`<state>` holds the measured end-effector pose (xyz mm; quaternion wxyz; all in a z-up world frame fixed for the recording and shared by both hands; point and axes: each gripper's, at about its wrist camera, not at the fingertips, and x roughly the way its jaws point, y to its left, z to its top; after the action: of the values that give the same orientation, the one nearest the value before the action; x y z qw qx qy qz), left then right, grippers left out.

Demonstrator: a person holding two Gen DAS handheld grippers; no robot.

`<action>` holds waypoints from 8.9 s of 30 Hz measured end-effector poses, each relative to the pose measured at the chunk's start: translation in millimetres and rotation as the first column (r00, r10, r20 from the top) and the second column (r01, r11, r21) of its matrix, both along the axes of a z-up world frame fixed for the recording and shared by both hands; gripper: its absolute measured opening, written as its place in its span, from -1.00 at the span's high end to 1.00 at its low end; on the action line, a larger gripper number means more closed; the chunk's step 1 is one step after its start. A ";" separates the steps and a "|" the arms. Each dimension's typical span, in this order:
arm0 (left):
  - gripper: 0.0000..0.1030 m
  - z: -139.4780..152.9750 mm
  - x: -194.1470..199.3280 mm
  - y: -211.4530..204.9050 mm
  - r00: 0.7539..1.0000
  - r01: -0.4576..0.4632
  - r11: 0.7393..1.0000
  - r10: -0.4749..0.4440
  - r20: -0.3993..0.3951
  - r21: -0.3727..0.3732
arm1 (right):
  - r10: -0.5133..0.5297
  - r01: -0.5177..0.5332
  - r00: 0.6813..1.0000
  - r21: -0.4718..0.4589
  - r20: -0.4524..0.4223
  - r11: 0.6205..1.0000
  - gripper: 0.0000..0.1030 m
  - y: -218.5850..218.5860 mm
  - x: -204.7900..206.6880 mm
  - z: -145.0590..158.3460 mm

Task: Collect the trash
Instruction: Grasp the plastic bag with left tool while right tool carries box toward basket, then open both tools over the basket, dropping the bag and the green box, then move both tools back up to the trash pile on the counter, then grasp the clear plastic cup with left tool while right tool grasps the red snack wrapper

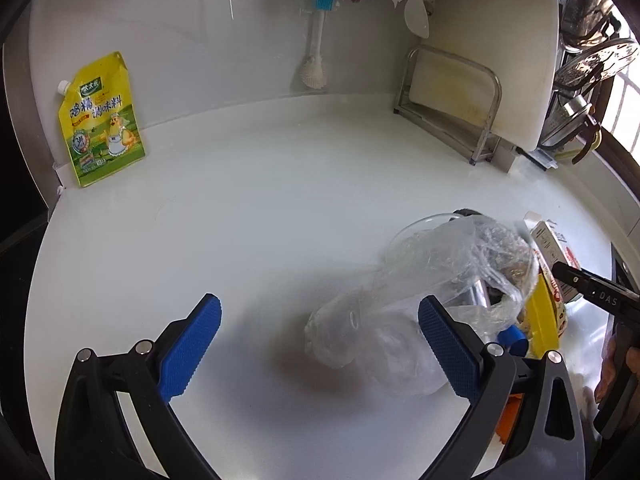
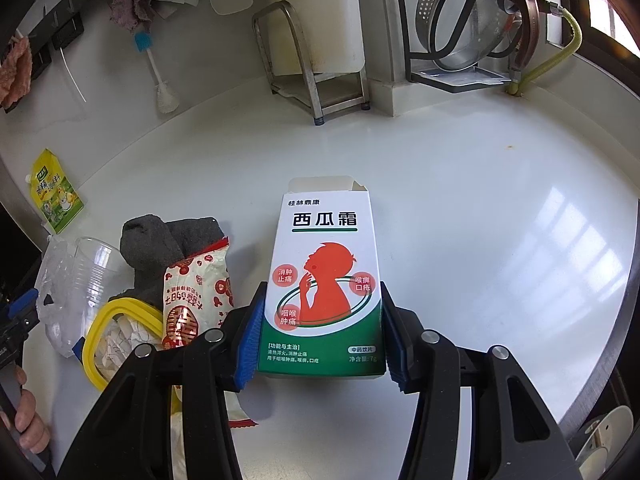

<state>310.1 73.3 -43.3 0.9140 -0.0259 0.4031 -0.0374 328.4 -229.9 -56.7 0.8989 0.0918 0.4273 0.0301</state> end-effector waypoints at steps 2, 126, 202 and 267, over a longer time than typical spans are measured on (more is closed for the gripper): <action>-0.88 -9.7 6.2 0.0 0.999 -0.005 1.000 0.005 -0.042 0.000 | 0.003 -0.003 1.000 -0.002 0.003 1.000 0.04 0.5 -1.3 0.6; -0.57 -60.4 -314.3 -120.0 0.981 0.194 0.974 -0.191 -0.035 0.121 | -0.067 0.067 0.998 0.017 -0.005 0.998 -0.11 20.4 -402.9 -47.2; -0.88 17.0 -48.8 -49.1 0.993 -0.035 0.995 0.024 0.119 0.093 | 0.137 -0.134 0.990 -0.072 0.039 0.988 -0.29 49.5 -47.2 7.6; -0.73 -13.0 28.7 -79.4 0.997 0.052 0.996 -0.048 -0.056 0.077 | 0.205 -0.205 0.978 0.008 0.045 0.979 0.37 32.5 -12.9 3.7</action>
<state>338.8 -6.1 -56.3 0.9019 0.0189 0.4293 -0.0439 315.5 -197.4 -53.0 0.8996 0.0522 0.4144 0.1274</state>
